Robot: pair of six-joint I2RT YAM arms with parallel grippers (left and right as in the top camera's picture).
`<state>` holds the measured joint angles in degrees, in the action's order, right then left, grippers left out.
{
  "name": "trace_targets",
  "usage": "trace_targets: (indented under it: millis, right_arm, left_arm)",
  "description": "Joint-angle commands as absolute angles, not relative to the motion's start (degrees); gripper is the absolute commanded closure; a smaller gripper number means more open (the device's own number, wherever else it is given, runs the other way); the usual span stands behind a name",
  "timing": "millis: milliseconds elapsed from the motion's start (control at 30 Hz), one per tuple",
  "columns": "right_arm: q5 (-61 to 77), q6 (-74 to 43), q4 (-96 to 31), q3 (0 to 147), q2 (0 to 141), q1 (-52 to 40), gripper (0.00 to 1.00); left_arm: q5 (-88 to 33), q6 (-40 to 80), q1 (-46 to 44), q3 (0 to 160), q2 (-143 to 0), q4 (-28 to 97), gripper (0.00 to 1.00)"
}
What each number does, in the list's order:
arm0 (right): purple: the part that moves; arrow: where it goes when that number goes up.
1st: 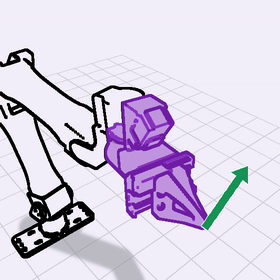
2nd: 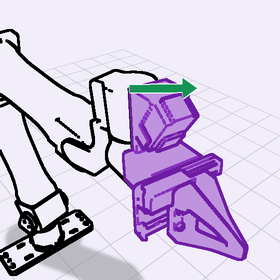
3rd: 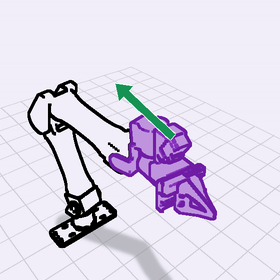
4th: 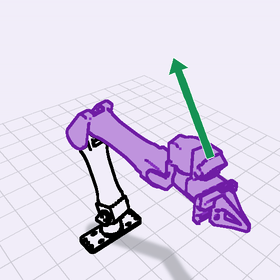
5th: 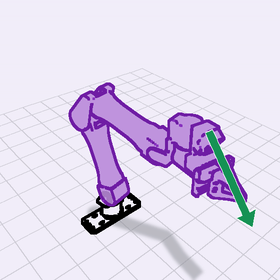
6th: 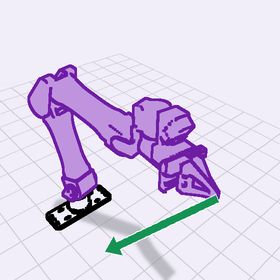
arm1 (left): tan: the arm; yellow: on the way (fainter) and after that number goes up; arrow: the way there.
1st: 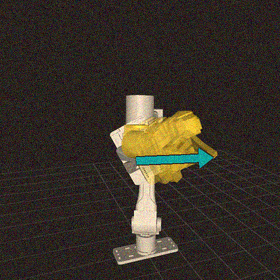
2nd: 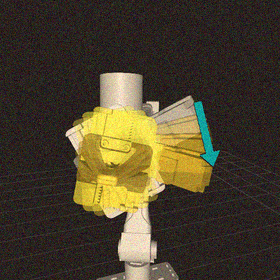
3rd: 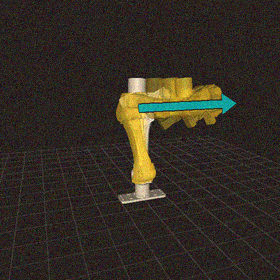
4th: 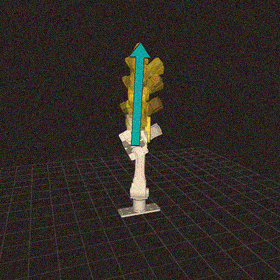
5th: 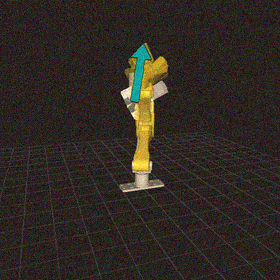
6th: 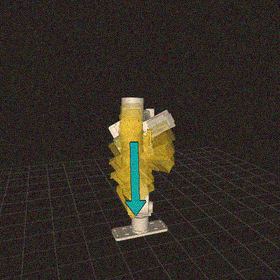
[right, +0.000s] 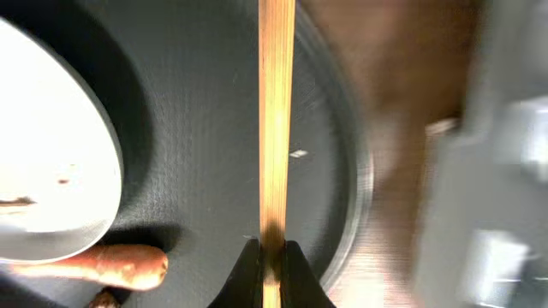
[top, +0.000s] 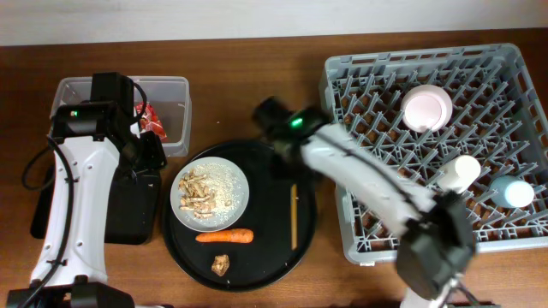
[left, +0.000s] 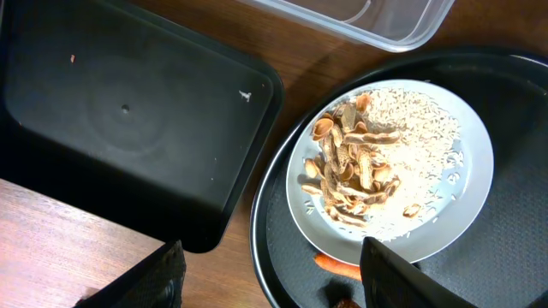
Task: Sort waste into correct bins and load items into the dishwasher rack
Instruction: 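Place the chopstick into the rack's left edge with the right gripper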
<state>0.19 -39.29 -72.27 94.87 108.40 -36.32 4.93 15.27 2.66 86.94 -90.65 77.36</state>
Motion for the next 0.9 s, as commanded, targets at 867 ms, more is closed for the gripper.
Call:
trace_targets:
  millis: [867]
  right_arm:
    - [-0.05,-7.73,-72.34,84.53,102.37,-14.70,0.87]
  left_arm:
    - [4.71,15.18,2.79,87.09,-90.85,77.71,0.31]
